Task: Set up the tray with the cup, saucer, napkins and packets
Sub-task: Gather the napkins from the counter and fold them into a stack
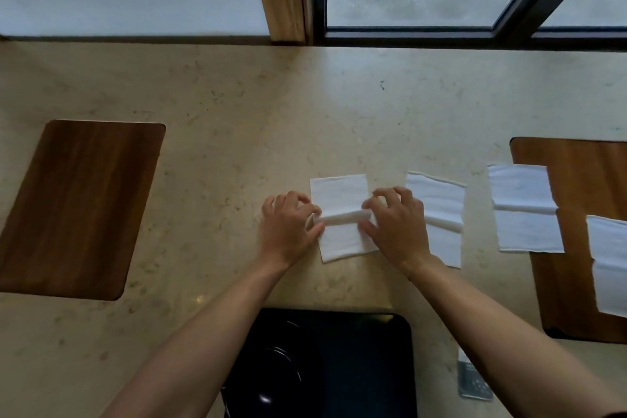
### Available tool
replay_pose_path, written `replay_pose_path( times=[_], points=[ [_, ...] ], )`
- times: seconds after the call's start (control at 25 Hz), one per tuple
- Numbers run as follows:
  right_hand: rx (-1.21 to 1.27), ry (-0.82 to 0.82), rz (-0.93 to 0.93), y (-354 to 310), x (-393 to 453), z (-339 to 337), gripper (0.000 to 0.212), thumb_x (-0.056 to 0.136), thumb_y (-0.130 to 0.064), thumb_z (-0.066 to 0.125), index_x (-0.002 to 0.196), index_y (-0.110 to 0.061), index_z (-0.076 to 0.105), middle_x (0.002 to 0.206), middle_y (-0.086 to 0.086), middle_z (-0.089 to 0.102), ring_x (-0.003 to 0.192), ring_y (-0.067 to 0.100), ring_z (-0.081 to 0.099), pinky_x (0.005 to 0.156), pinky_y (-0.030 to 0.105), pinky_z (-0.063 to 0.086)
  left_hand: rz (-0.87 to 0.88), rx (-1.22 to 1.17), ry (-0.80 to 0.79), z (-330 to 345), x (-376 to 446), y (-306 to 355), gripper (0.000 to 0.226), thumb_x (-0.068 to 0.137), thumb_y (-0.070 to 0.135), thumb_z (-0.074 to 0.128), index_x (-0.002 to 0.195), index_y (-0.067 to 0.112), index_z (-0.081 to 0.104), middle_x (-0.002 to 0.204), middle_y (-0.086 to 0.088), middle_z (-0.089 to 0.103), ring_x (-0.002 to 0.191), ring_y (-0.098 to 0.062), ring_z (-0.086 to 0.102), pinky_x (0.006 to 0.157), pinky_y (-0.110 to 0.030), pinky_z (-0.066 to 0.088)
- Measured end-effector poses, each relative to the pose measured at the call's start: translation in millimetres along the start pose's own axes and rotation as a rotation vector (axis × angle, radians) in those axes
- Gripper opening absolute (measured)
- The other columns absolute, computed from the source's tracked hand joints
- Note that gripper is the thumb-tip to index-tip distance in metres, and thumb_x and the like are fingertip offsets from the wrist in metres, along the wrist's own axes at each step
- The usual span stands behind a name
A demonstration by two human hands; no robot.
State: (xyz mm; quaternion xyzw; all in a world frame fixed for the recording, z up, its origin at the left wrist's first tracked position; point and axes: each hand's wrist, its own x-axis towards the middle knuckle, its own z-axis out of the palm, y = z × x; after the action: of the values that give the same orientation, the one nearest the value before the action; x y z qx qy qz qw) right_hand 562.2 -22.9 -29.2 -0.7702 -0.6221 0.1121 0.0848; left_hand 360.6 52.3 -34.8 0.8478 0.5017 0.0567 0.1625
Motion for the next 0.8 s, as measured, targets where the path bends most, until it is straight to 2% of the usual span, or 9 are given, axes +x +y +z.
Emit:
replay_pose_path(
  times=[0.16,0.28,0.44,0.52,0.64,0.8],
  points=[
    [0.080,-0.004,0.042,-1.6,-0.3,2.8,0.010,0.082,-0.027,0.068,0.088,-0.020,0.066,0.107,-0.001,0.064,0.112,0.025,0.048,0.086,0.044,0.043,-0.003,-0.023,-0.010,1.4,0.4,2.8,0.012,0.080,0.031,0.068,0.089,0.024,0.070,0.103,0.000,0.061,0.098,-0.022,0.056,0.100,-0.049,0.036],
    [0.170,-0.007,0.079,-2.9,-3.9,-1.3,0.008,0.082,-0.028,0.069,0.086,-0.023,0.064,0.100,-0.004,0.066,0.107,0.022,0.050,0.083,0.042,0.043,-0.019,-0.060,-0.006,-2.1,-0.6,6.1,0.008,0.081,0.027,0.066,0.087,0.024,0.069,0.101,0.002,0.063,0.097,-0.020,0.057,0.100,-0.047,0.035],
    [0.390,0.024,0.160,-5.1,-13.7,-16.1,0.006,0.083,-0.034,0.063,0.085,-0.030,0.059,0.088,-0.013,0.060,0.100,0.014,0.052,0.082,0.038,0.038,-0.072,-0.252,0.060,-16.0,-4.9,16.5,0.005,0.080,0.018,0.066,0.084,0.021,0.066,0.087,0.006,0.065,0.082,-0.017,0.059,0.092,-0.046,0.042],
    [0.501,-0.008,0.177,-6.5,-18.9,-25.3,0.010,0.086,-0.040,0.057,0.089,-0.031,0.056,0.091,-0.014,0.060,0.097,0.011,0.055,0.084,0.037,0.041,-0.079,-0.351,0.062,-23.0,-8.9,20.8,0.002,0.086,0.019,0.063,0.088,0.018,0.064,0.083,0.009,0.063,0.076,-0.012,0.056,0.093,-0.049,0.043],
    [0.643,-0.057,0.242,-8.6,-26.3,-38.3,0.019,0.088,-0.048,0.052,0.094,-0.030,0.054,0.093,-0.010,0.066,0.091,0.010,0.061,0.078,0.036,0.050,-0.107,-0.458,0.044,-32.4,-13.3,25.0,0.008,0.093,0.024,0.059,0.095,0.017,0.062,0.083,0.009,0.062,0.080,-0.016,0.061,0.092,-0.047,0.045],
    [0.731,-0.178,0.346,-11.1,-38.4,-41.3,0.027,0.082,-0.046,0.062,0.101,-0.031,0.051,0.083,-0.012,0.068,0.078,0.008,0.063,0.066,0.029,0.050,-0.239,-0.583,-0.081,-40.0,-14.9,26.6,0.010,0.096,0.033,0.053,0.100,0.025,0.057,0.088,0.007,0.065,0.087,-0.015,0.063,0.083,-0.039,0.051]
  ],
)
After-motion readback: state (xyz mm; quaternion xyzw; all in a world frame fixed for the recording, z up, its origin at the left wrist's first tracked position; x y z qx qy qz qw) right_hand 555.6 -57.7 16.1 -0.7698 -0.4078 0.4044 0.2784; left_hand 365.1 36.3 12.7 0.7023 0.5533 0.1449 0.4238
